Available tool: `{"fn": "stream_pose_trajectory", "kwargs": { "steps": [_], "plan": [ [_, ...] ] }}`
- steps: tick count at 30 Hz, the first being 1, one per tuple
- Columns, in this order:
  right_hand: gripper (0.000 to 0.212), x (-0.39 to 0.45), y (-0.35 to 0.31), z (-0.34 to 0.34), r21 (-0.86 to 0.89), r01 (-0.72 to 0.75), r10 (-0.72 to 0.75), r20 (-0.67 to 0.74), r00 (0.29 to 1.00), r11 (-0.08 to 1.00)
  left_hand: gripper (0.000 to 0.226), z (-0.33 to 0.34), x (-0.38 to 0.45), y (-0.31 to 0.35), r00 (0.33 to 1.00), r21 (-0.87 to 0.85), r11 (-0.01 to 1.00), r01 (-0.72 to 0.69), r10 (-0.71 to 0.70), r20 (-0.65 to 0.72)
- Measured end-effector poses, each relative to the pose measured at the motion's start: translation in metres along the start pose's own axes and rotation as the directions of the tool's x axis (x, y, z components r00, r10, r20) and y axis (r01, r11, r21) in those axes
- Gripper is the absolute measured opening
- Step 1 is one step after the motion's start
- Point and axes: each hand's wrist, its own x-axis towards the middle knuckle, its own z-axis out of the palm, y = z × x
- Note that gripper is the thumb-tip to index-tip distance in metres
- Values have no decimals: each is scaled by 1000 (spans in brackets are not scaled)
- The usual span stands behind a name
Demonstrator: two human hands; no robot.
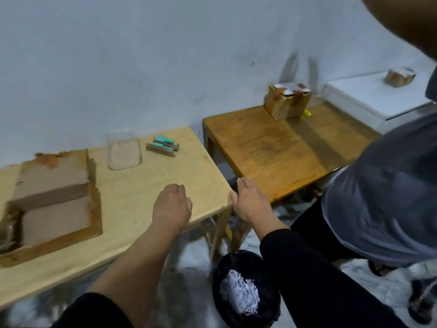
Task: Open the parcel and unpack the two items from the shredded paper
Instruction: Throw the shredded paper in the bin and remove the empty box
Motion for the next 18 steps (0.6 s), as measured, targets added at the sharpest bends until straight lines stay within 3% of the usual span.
{"fn": "stream_pose_trajectory", "kwargs": {
  "steps": [5, 9, 18],
  "plan": [
    [53, 23, -71, -29, 42, 92, -87, -115, 990, 995, 38, -67, -10, -60, 985, 101, 985, 142, -131, -110],
    [52, 29, -139, -37, 63, 198, -185, -161, 969, 978, 40, -102, -32, -126, 956, 54, 965, 257, -246, -157],
    [58, 32, -274, 18, 190, 282, -286, -5, 958, 940, 42, -111, -96, -271, 895, 0, 906, 424, -419, -150]
  ]
}}
